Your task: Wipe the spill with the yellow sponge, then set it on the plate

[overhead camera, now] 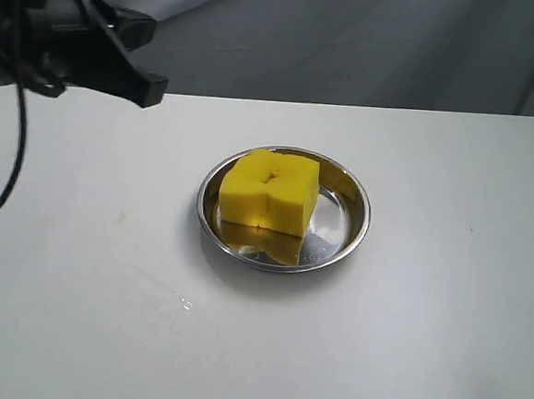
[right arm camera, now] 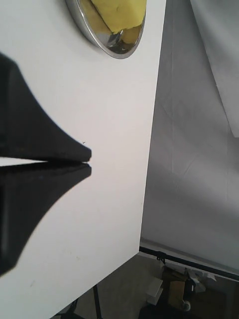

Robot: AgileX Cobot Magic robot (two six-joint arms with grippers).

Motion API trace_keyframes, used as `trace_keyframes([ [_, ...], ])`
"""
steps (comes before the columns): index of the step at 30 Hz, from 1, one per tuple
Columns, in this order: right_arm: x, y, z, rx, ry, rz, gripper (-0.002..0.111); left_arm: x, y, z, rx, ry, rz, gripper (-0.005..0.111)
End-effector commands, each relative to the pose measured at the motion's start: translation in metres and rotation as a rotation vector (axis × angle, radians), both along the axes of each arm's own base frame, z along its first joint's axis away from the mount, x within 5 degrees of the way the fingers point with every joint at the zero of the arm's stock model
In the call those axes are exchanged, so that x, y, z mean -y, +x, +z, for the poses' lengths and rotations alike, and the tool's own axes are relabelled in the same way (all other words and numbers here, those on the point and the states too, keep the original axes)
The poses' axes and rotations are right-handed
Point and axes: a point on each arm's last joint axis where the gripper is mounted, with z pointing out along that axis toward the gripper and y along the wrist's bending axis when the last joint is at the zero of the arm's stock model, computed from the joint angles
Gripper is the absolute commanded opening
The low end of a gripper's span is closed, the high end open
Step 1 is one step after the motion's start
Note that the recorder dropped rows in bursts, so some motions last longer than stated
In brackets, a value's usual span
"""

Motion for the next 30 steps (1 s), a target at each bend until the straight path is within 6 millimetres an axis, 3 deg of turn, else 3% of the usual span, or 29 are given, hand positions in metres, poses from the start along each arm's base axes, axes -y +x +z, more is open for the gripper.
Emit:
trace_keyframes([
  [1, 0.0, 0.0, -0.001, 0.001, 0.009, 0.003, 0.0, -0.025, -0.036, 0.002, 0.021, -0.01, 0.078, 0.0],
  [8, 0.0, 0.0, -0.001, 0.001, 0.009, 0.003, 0.0, -0.053, -0.082, 0.003, 0.085, -0.032, 0.123, 0.0],
  [14, 0.0, 0.0, -0.001, 0.001, 0.009, 0.003, 0.0, -0.065, -0.105, 0.02, 0.182, -0.076, 0.123, 0.0],
  [22, 0.0, 0.0, -0.001, 0.001, 0.009, 0.003, 0.0, -0.075, -0.126, 0.037, 0.271, -0.129, 0.124, 0.0],
  [30, 0.0, 0.0, -0.001, 0.001, 0.009, 0.003, 0.0, -0.078, -0.131, 0.041, 0.293, -0.142, 0.124, 0.0],
])
